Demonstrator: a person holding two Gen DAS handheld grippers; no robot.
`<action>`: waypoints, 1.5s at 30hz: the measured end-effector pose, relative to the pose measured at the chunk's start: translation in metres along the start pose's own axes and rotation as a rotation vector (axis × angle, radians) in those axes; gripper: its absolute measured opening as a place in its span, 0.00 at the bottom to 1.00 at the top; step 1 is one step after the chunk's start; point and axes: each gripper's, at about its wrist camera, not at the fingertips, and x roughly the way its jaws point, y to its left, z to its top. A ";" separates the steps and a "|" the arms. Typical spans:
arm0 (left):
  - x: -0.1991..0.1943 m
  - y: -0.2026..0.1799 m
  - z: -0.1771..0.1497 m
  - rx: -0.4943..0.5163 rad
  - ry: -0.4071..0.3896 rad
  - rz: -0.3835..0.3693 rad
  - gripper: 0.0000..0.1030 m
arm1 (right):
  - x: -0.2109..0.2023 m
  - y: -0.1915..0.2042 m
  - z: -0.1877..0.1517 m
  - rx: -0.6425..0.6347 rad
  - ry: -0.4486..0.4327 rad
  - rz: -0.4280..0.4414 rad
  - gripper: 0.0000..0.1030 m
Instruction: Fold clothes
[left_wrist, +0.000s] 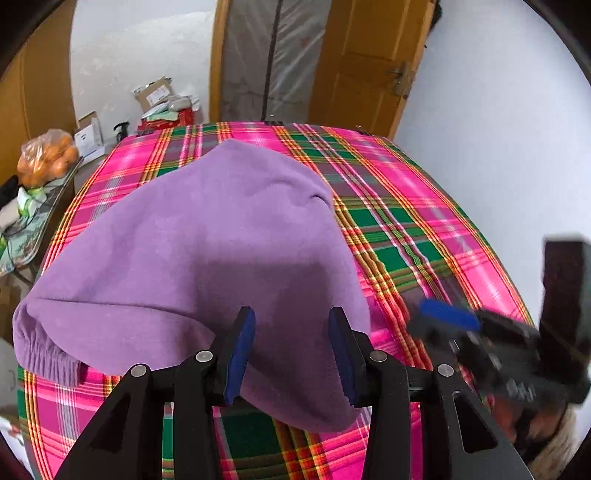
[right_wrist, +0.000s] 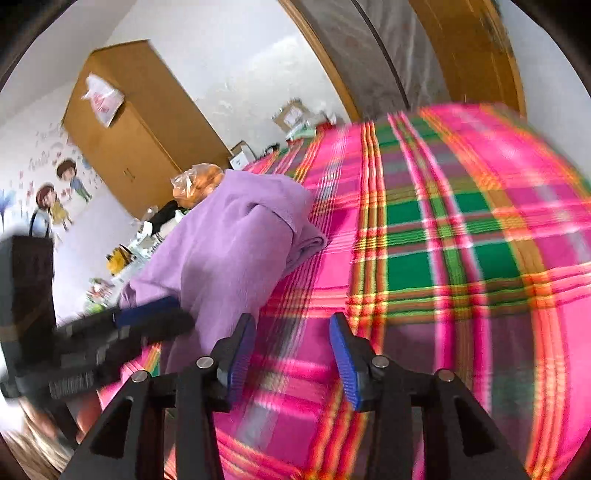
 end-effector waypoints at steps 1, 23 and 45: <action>0.001 -0.002 -0.001 0.014 -0.001 -0.006 0.42 | 0.006 -0.002 0.004 0.025 0.006 0.030 0.43; -0.022 0.028 -0.007 -0.079 -0.039 -0.110 0.45 | 0.063 0.045 0.050 0.083 0.031 0.407 0.17; -0.039 0.100 -0.008 -0.308 -0.065 -0.029 0.45 | 0.147 0.146 0.051 -0.075 0.248 0.565 0.18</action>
